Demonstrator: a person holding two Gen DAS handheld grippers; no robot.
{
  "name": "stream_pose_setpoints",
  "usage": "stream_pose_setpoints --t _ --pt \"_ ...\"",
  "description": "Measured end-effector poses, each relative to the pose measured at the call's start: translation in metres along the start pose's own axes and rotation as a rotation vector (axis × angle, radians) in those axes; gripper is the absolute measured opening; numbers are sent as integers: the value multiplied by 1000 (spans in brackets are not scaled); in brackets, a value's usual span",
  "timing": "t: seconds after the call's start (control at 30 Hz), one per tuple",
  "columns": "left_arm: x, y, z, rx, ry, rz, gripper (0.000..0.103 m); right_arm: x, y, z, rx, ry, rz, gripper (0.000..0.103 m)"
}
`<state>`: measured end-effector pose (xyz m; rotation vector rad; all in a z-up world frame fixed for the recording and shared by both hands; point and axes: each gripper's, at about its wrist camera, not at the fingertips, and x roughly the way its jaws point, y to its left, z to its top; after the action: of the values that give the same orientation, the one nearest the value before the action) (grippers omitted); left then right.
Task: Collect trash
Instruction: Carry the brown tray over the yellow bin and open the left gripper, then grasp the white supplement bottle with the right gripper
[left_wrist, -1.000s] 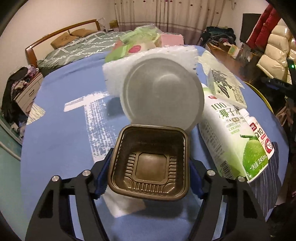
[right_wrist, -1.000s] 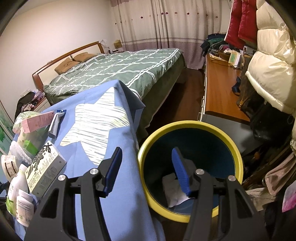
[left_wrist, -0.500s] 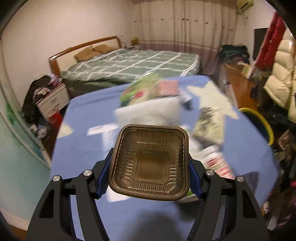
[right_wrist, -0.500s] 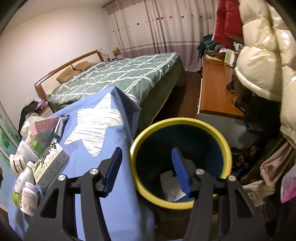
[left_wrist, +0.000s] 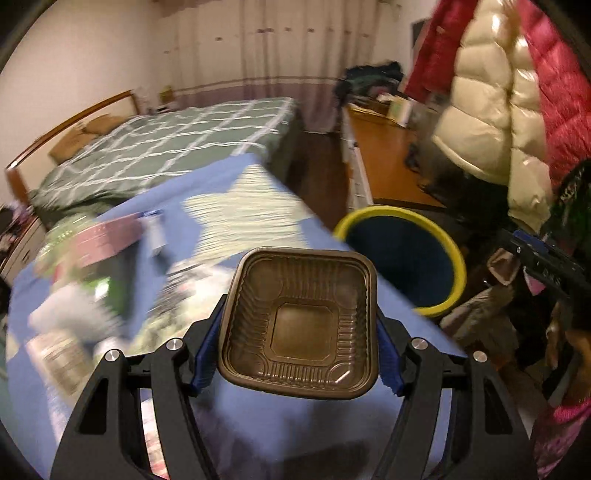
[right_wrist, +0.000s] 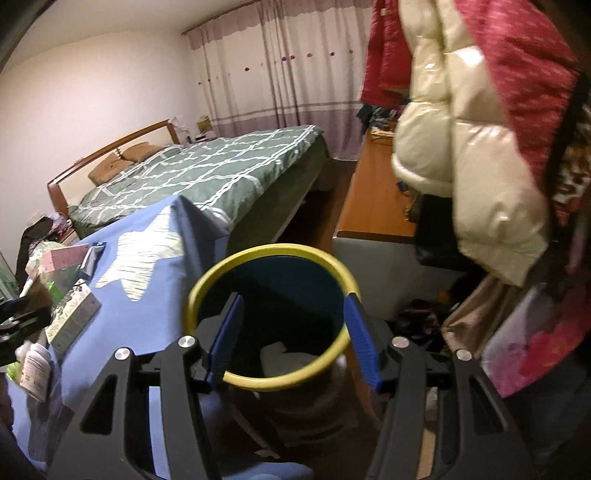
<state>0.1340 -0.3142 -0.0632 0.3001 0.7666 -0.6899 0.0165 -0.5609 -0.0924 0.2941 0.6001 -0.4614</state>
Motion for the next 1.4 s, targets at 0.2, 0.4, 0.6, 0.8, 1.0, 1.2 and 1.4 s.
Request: stream_pose_setpoints --t 0.2,0.4,0.6,0.8,1.0,1.2,1.4 --pt "61 -69 37 78 37 -68 69 -6 -32 -1 35 -15 -46 57" --pt "119 -114 59 116 94 -92 69 -2 -52 -4 61 -7 -75 57" --pt "146 -128 64 116 124 -80 86 7 -61 -6 73 19 -82 57" --pt "109 -105 61 59 94 -82 86 10 -60 -10 95 30 -75 57" --pt "25 -47 40 -37 -23 -16 92 17 -32 -17 66 59 -29 57" --pt "-52 42 -6 -186 -87 95 95 16 21 -22 -2 73 36 57" --pt "-114 120 -57 -317 -136 247 96 16 88 -27 -94 87 135 57"
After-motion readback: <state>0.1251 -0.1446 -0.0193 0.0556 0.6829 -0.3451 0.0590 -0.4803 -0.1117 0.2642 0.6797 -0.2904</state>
